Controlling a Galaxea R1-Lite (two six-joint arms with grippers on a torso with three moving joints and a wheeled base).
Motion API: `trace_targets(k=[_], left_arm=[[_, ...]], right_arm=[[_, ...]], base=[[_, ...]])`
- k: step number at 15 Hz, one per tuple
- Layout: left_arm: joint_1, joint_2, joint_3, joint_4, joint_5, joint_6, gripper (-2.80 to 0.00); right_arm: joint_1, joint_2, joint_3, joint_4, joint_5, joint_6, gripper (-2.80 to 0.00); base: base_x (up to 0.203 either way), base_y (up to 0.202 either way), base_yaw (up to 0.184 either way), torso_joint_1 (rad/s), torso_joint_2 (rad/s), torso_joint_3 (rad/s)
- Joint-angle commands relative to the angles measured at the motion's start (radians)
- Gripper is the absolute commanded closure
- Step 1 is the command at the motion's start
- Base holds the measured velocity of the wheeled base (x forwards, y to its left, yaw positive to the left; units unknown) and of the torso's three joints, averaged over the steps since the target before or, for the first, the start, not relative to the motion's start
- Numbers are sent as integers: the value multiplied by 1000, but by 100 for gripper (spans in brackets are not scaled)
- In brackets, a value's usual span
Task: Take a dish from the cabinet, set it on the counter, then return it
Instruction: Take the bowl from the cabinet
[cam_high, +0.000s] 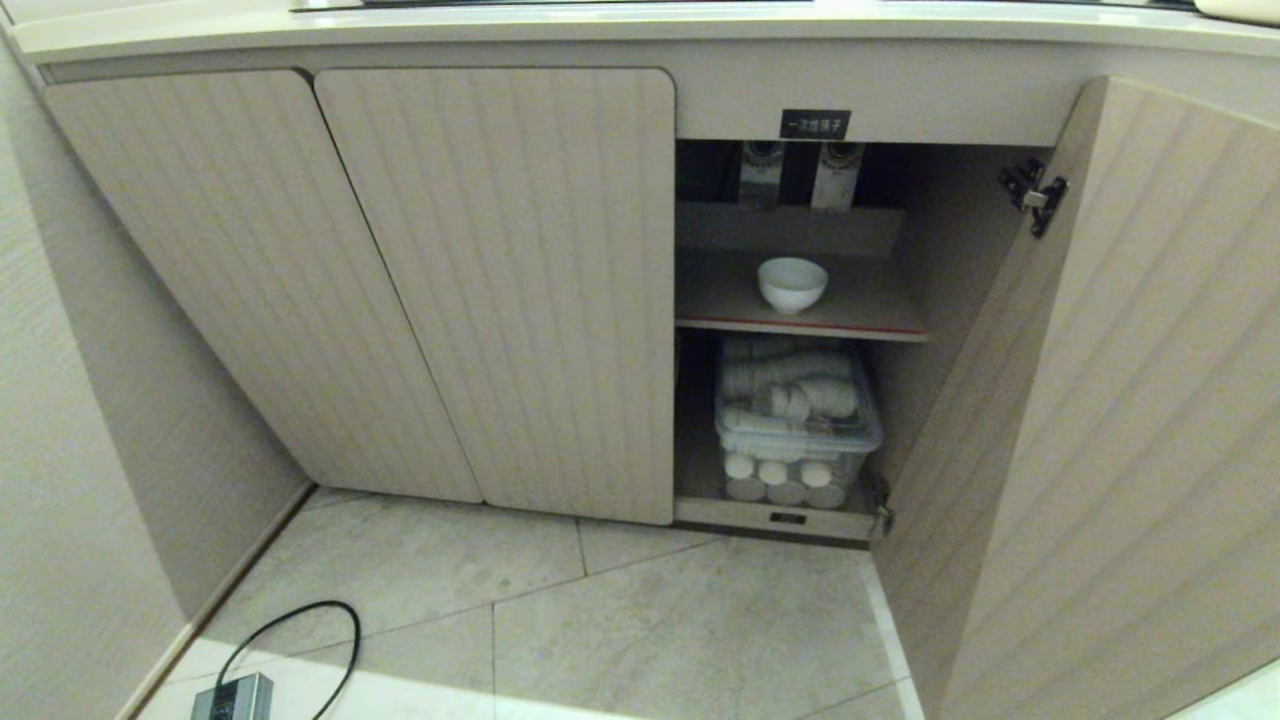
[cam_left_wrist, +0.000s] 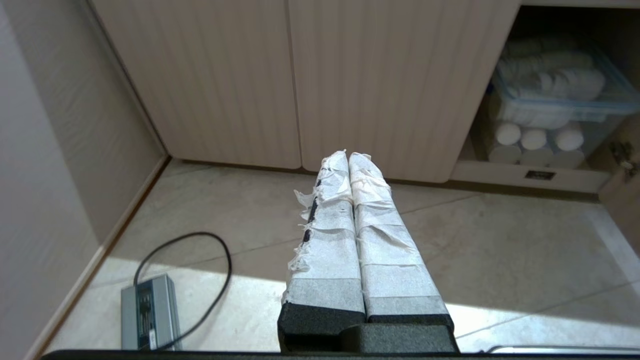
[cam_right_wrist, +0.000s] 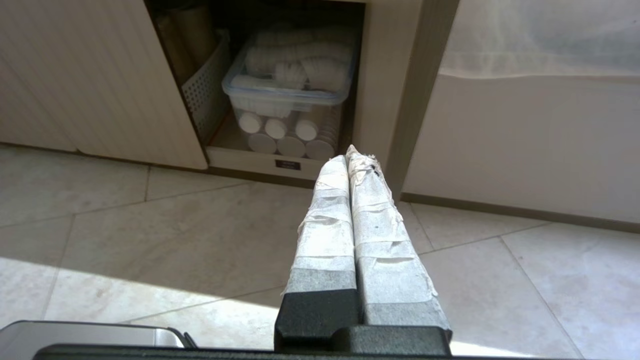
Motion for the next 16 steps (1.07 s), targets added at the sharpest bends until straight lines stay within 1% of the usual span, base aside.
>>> trace_targets(k=[1,12,14,16], left_arm=[[0,0,0,0,1,0,0],[0,0,-1,0,1,0,0],[0,0,0,0,1,0,0],[0,0,-1,0,1,-2,0]], right_arm=[[-1,0,0,-1,1,-1,0],[-1,0,0,-1,1,-1,0],[-1,0,0,-1,1,-1,0],[-1,0,0,-1,1,-1,0]], base=[[3,126,-11,2,7,2],[0,191,-11,2,3,2],[0,129,-12,0,2,2],[0,0,0,0,0,0]])
